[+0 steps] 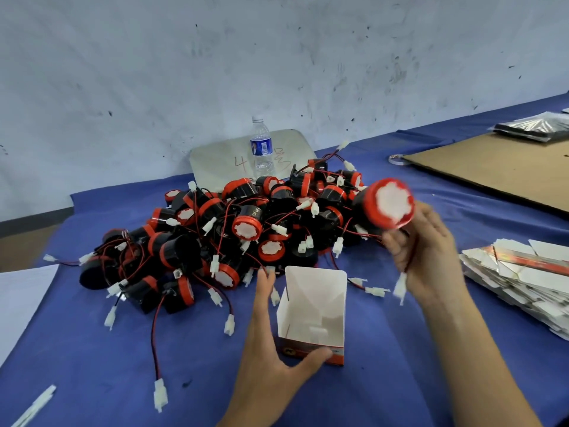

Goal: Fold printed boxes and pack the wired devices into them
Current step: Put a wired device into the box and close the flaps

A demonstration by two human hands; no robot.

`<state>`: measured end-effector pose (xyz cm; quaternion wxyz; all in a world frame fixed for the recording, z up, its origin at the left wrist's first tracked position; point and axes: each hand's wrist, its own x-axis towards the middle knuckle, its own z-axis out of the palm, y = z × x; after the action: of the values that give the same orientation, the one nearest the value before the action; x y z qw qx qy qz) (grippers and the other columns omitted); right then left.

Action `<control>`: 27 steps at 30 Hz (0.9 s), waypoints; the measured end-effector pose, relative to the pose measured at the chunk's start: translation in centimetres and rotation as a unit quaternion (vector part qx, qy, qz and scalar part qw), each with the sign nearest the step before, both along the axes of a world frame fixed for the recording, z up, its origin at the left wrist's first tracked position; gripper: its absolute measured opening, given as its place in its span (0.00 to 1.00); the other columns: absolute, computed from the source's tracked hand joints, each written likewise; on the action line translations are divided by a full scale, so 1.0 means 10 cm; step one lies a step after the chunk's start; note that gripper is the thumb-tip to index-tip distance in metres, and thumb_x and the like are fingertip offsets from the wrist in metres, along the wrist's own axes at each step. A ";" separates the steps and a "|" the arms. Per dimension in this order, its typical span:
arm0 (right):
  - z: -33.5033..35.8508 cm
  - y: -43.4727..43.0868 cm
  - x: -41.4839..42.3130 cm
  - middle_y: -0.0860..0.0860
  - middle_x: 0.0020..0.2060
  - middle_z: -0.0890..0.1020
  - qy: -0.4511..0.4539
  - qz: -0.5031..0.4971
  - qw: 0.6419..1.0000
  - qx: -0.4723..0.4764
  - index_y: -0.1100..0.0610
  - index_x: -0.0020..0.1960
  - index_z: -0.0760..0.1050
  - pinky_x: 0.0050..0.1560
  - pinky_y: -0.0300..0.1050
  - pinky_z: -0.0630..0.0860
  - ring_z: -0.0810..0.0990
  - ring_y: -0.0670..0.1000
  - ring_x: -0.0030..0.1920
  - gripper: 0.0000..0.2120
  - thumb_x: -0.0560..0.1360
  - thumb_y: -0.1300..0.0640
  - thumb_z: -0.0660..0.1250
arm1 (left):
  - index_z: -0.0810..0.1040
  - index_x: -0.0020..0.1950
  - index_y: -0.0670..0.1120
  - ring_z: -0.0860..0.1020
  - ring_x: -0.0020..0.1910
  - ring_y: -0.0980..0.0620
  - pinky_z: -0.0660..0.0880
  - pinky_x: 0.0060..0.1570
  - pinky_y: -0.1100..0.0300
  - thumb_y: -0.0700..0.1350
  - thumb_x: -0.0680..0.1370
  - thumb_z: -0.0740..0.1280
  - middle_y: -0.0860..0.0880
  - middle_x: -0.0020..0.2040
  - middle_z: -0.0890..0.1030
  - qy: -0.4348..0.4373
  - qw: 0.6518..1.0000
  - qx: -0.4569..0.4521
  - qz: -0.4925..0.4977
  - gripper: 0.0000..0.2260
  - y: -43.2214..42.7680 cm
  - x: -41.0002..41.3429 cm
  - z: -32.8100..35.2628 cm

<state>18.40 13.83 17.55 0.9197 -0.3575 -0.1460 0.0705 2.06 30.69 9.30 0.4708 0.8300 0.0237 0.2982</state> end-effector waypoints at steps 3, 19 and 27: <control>0.03 0.20 -0.24 0.49 0.33 0.82 -0.154 0.107 0.976 -0.111 0.54 0.40 0.84 0.29 0.38 0.79 0.81 0.45 0.28 0.13 0.75 0.62 0.62 | 0.42 0.78 0.63 0.55 0.77 0.57 0.59 0.72 0.63 0.68 0.64 0.74 0.60 0.78 0.54 -0.080 0.995 0.032 0.044 0.53 0.01 0.01 0.07; -0.19 0.54 -0.66 0.50 0.60 0.76 -0.556 -0.066 0.736 -0.381 0.54 0.66 0.74 0.52 0.51 0.78 0.77 0.47 0.59 0.34 0.65 0.42 0.77 | 0.47 0.79 0.59 0.69 0.69 0.60 0.71 0.62 0.66 0.55 0.73 0.68 0.63 0.71 0.67 -0.157 0.974 0.093 0.132 0.41 0.08 -0.03 0.16; -0.16 0.52 -0.64 0.45 0.51 0.81 -0.407 0.008 0.840 -0.359 0.52 0.60 0.75 0.50 0.46 0.78 0.80 0.50 0.51 0.25 0.67 0.44 0.72 | 0.35 0.76 0.63 0.59 0.75 0.62 0.65 0.66 0.66 0.60 0.65 0.78 0.64 0.78 0.52 -0.056 0.997 -0.041 0.025 0.57 0.02 0.04 0.13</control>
<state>12.01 19.04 15.99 0.5840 -0.6585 -0.4740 -0.0264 2.50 30.92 10.61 0.4977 0.7910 0.0300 0.3545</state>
